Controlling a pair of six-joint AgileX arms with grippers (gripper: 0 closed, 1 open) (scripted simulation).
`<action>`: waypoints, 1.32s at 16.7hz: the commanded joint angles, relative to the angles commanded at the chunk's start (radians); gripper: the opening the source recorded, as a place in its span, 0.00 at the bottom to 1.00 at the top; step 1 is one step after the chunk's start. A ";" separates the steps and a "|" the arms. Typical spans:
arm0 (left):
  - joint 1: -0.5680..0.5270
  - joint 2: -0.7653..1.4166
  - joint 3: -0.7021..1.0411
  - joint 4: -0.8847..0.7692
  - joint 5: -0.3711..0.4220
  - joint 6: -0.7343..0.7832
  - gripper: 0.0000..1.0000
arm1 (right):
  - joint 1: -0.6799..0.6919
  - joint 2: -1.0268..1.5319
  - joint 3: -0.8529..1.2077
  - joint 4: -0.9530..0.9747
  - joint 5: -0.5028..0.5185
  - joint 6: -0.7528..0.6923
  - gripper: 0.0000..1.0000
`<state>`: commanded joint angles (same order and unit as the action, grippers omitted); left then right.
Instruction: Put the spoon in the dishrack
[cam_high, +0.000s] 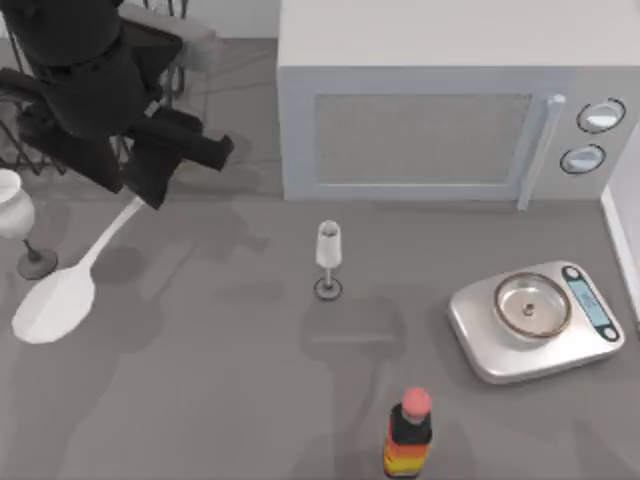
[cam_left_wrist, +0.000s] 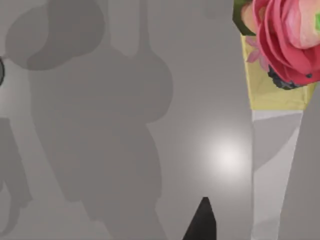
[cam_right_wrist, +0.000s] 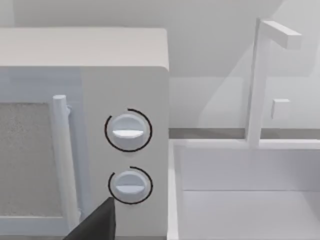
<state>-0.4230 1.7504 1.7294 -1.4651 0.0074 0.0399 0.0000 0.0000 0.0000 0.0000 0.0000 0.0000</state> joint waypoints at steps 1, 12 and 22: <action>0.015 -0.023 -0.014 0.032 0.005 0.000 0.00 | 0.000 0.000 0.000 0.000 0.000 0.000 1.00; 0.377 -0.521 -0.387 0.782 0.123 -0.015 0.00 | 0.000 0.000 0.000 0.000 0.000 0.000 1.00; 0.604 -0.860 -0.616 1.239 0.200 -0.027 0.00 | 0.000 0.000 0.000 0.000 0.000 0.000 1.00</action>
<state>0.1811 0.8904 1.1136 -0.2257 0.2070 0.0126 0.0000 0.0000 0.0000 0.0000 0.0000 0.0000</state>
